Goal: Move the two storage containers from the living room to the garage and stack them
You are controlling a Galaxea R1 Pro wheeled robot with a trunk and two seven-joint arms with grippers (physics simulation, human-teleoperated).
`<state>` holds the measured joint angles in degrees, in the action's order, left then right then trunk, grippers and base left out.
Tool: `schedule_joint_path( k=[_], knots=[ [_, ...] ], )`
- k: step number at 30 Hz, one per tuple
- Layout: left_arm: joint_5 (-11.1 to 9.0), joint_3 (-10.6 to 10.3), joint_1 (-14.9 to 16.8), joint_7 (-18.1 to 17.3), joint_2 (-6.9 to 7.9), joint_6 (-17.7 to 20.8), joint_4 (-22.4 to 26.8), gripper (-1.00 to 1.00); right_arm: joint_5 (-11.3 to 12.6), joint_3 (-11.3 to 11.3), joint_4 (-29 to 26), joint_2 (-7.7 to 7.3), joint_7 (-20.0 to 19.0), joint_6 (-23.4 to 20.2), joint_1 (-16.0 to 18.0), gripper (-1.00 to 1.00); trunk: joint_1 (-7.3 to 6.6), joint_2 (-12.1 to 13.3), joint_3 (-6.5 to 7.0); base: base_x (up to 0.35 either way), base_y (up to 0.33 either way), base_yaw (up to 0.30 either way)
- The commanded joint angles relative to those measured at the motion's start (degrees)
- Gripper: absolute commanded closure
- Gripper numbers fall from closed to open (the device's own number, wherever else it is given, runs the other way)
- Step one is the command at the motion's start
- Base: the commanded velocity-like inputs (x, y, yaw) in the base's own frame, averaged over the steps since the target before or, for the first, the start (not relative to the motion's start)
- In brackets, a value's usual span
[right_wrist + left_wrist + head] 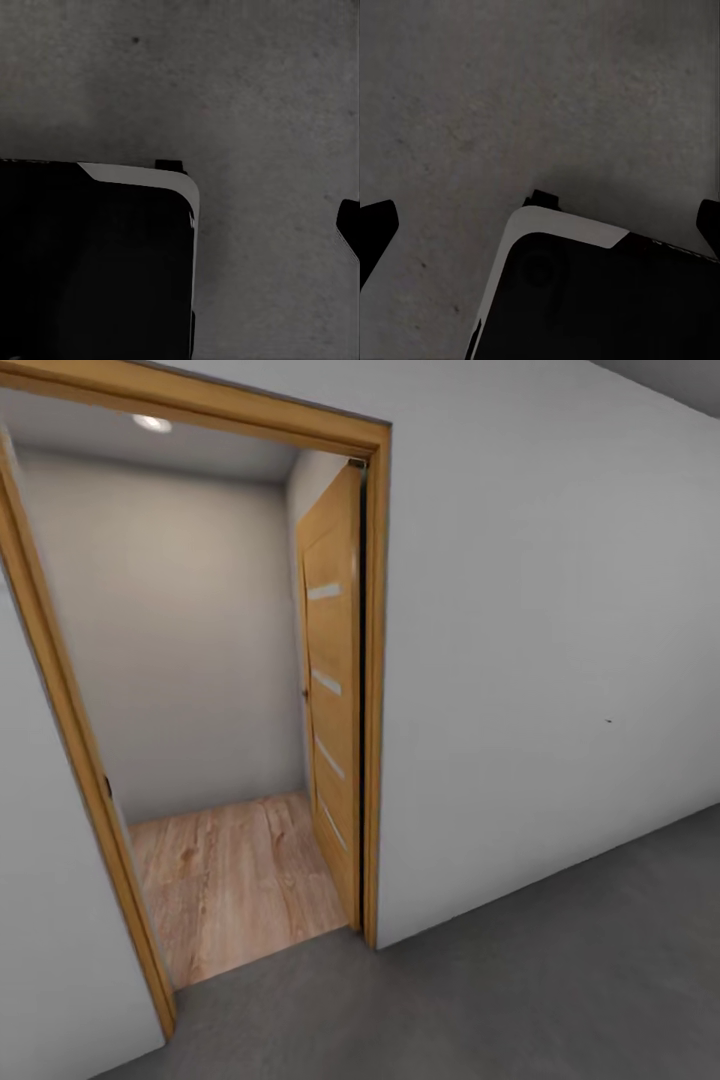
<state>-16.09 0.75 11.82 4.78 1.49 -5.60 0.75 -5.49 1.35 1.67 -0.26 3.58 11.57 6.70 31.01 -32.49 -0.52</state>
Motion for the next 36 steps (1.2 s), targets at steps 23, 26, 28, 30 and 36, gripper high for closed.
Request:
schedule_joint_path(
  k=[23, 26, 28, 30, 36],
  knots=[
    [-0.2, 0.1, 0.0, 0.1, -0.06, -0.2, 0.0, -1.00, -0.6, 0.3, 0.2, 0.55, -0.2, 0.5, 0.1, -1.00, 0.05, -0.1, -0.05, 0.320, 0.000, 0.012],
    [-0.2, 0.1, 0.0, 0.1, -0.08, -0.2, 0.0, -1.00, -0.7, 0.2, 0.2, 0.43, -0.2, 0.4, 0.1, -1.00, 0.05, -0.1, -0.05, 0.320, 0.000, 0.184],
    [-0.2, 0.1, 0.0, 0.1, -0.05, -0.2, 0.0, -1.00, -0.7, 0.2, 0.2, 0.39, -0.2, 0.4, 0.1, -1.00, 0.05, -0.1, -0.05, 0.320, 0.000, 0.232],
    [-0.2, 0.1, 0.0, 0.1, -0.06, -0.2, 0.0, -1.00, -0.7, 0.2, 0.2, 0.38, -0.2, 0.3, 0.1, -1.00, 0.05, -0.1, -0.05, 0.320, 0.000, 0.250],
    [-0.2, 0.1, 0.0, 0.2, -0.03, -0.5, 0.0, -1.00, -0.7, 0.1, 0.2, 0.41, -0.1, 0.3, 0.1, -1.00, 0.05, -0.1, -0.05, 0.320, 0.000, 0.267]
  ],
)
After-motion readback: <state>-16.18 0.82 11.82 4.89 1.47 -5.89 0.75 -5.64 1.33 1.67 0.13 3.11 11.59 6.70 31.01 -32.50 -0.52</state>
